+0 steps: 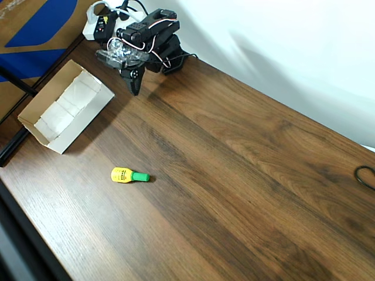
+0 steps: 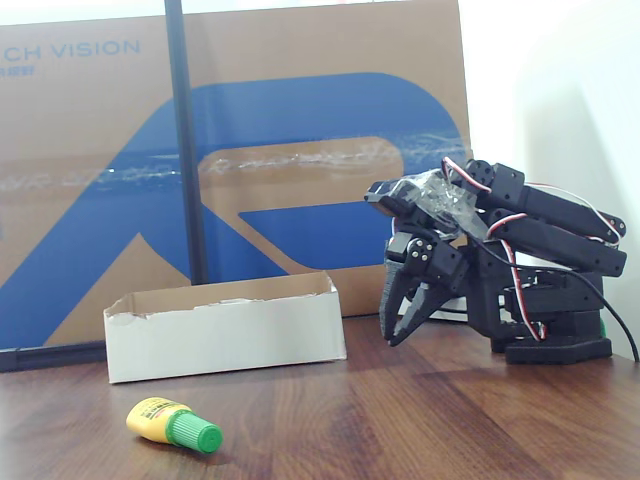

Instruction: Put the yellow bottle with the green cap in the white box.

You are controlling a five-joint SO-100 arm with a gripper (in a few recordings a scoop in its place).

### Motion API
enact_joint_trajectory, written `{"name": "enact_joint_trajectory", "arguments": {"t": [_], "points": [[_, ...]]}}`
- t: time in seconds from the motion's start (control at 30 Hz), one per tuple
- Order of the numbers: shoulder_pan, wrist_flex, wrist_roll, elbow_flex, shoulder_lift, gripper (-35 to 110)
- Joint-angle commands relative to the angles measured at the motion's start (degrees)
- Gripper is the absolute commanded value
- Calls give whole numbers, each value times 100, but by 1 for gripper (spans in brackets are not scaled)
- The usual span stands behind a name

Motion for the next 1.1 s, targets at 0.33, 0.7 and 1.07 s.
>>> {"name": "enact_joint_trajectory", "arguments": {"t": [0.33, 0.7, 1.07], "points": [[149, 721, 510, -141, 149, 0], [202, 510, 773, -905, -554, 0], [88, 387, 615, -2127, -1573, 0]]}}
